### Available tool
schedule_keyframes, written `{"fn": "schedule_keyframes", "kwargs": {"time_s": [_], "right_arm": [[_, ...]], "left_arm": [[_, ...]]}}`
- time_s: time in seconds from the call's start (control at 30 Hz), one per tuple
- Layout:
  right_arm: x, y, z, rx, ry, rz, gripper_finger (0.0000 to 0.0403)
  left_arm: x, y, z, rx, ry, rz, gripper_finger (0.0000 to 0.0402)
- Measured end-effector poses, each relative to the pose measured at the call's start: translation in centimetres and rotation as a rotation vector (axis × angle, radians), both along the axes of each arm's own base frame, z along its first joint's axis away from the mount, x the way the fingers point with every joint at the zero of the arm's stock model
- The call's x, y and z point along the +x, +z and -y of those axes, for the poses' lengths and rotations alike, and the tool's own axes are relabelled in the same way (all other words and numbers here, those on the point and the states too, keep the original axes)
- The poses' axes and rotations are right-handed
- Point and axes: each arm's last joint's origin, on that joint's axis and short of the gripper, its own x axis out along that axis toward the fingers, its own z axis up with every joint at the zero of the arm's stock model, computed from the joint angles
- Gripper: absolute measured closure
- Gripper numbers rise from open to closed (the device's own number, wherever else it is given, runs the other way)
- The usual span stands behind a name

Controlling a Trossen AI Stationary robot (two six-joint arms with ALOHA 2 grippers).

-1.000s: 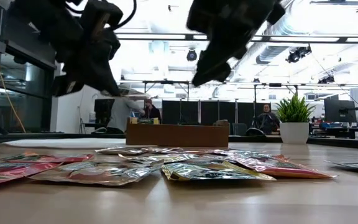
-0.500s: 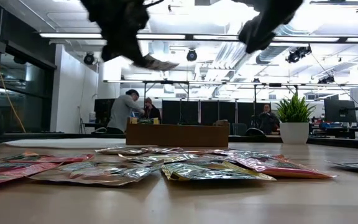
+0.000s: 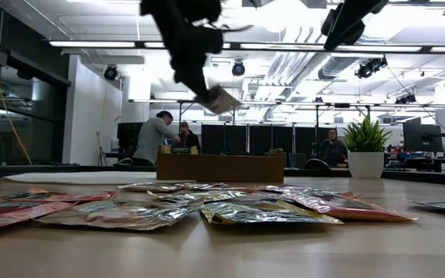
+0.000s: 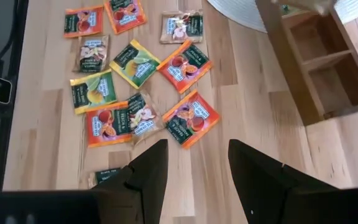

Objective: Pick & Place Tea
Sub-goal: Put the brown tea bag into the middle compartment of the wooden organizer

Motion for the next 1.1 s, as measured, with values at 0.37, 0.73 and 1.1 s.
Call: {"fn": "schedule_keyframes", "kwargs": {"time_s": [0.37,0.73,1.1], "right_arm": [[-0.5,-0.3,0.0,0.035,-0.054,-0.063,0.0238],[-1.1,-0.7,0.1,0.048,-0.088,-0.146,0.0238],[-1.2,-0.7,0.1,0.048,-0.088,-0.150,0.0238]], "left_arm": [[4.8,-1.1,-2.5,0.234,-0.153,-0.334,0.0401],[6.5,-3.1,-3.1,0.334,-0.168,-0.444,0.0401],[7.1,-4.7,-3.1,0.346,-0.219,-0.499,0.0401]]}}
